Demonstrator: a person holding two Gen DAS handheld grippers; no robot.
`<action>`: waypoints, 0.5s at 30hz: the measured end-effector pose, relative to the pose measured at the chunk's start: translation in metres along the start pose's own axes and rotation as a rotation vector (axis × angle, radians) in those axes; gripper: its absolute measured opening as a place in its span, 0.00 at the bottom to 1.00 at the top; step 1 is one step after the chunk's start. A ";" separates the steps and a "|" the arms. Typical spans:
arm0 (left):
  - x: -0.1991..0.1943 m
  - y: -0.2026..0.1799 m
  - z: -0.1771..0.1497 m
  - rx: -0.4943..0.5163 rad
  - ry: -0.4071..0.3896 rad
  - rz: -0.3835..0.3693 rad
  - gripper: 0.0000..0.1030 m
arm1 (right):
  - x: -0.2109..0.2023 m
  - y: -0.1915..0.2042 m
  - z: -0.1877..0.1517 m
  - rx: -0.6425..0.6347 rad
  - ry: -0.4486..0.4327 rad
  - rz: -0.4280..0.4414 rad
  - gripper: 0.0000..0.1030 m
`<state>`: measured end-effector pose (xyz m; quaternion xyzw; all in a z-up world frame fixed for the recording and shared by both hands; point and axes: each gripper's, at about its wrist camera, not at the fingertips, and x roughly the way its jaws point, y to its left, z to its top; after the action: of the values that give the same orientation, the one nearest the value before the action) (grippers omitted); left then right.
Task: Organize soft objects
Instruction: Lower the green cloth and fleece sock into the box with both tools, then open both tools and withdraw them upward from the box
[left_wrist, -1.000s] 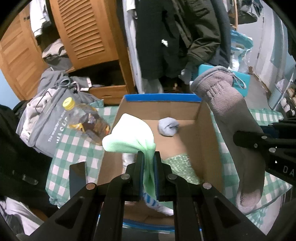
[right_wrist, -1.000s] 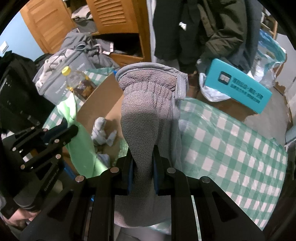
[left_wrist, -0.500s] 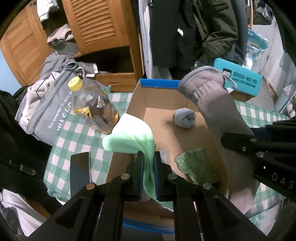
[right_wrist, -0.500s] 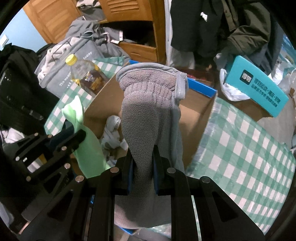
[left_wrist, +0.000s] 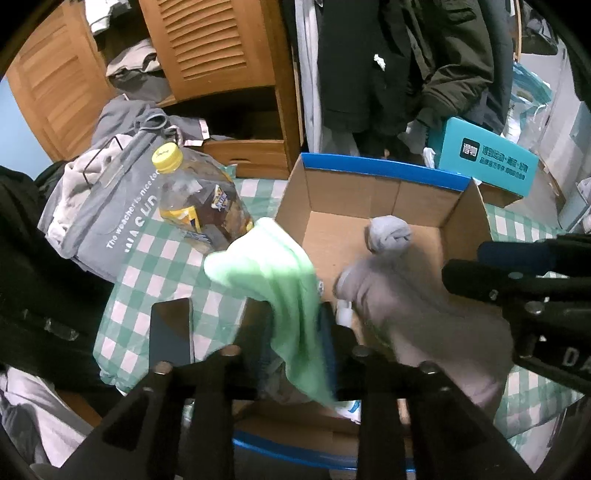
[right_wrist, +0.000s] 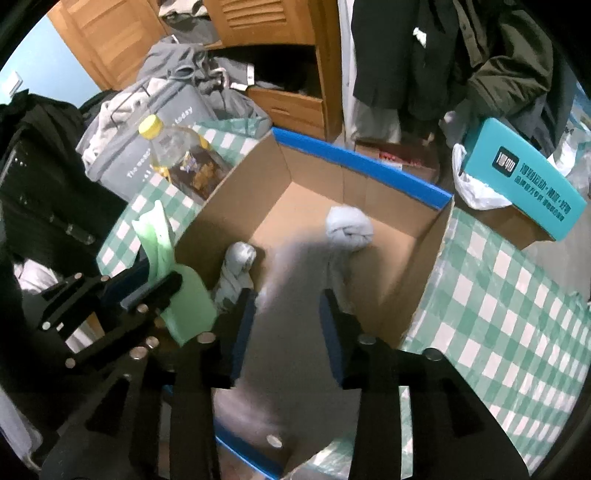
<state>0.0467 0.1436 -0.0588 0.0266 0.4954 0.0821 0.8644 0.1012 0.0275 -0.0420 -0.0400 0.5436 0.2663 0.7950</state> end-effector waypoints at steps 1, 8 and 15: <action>-0.001 0.000 0.000 0.001 -0.004 0.004 0.40 | -0.004 0.000 0.000 0.004 -0.010 0.002 0.44; -0.017 -0.002 0.002 0.012 -0.040 0.014 0.59 | -0.028 -0.004 -0.002 0.019 -0.050 -0.012 0.51; -0.036 -0.009 0.004 0.042 -0.082 0.023 0.76 | -0.054 -0.012 -0.014 0.035 -0.093 -0.041 0.63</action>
<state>0.0332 0.1287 -0.0277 0.0537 0.4610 0.0804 0.8821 0.0809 -0.0082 -0.0021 -0.0246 0.5096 0.2421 0.8253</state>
